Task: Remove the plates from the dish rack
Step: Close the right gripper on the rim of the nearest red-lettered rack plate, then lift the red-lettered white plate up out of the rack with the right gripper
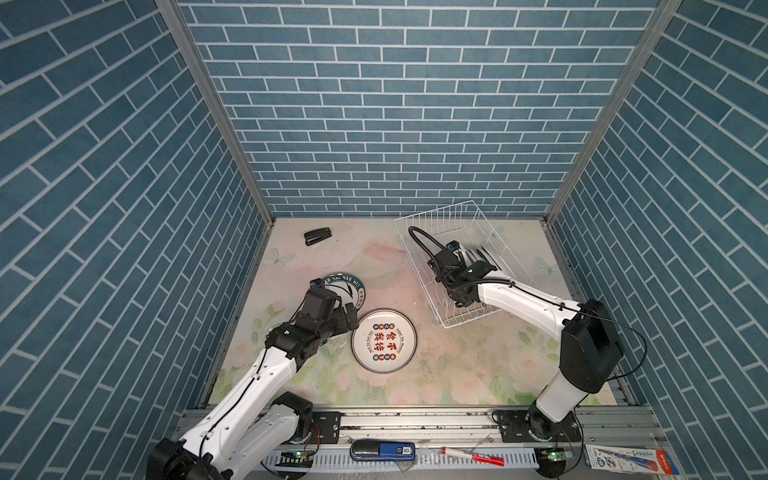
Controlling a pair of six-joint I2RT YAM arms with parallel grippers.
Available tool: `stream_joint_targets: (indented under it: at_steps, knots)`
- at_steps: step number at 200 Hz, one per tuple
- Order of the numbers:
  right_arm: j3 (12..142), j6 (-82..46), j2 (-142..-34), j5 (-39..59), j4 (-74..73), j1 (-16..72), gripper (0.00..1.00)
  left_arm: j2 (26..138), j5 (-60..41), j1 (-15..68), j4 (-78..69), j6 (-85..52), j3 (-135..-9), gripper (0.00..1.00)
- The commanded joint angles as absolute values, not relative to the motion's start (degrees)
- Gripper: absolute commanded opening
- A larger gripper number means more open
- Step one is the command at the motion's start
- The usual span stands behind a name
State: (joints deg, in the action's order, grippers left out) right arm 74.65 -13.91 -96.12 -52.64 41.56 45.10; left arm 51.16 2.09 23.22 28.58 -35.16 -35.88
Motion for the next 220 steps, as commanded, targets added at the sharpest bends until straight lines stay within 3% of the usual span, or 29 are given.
stream_joint_targets:
  at_steps: [1,114,164,220]
  knots:
    - [76.31,-11.42,-92.39,-54.69,40.35,47.48,0.00,50.82,1.57,23.15,28.30,-34.99,-36.91,0.99]
    - [80.19,-7.89,-86.96,-59.46,39.18,52.13,0.00,47.68,1.70,23.17,24.23,-33.28,-35.71,0.99]
    - [81.60,-7.11,-85.00,-59.59,38.04,53.73,0.00,51.54,-0.15,23.17,23.24,-32.26,-38.13,0.99]
    - [79.77,-7.18,-80.32,-53.70,31.68,54.64,0.00,54.58,-3.93,23.24,21.06,-31.33,-39.20,0.99]
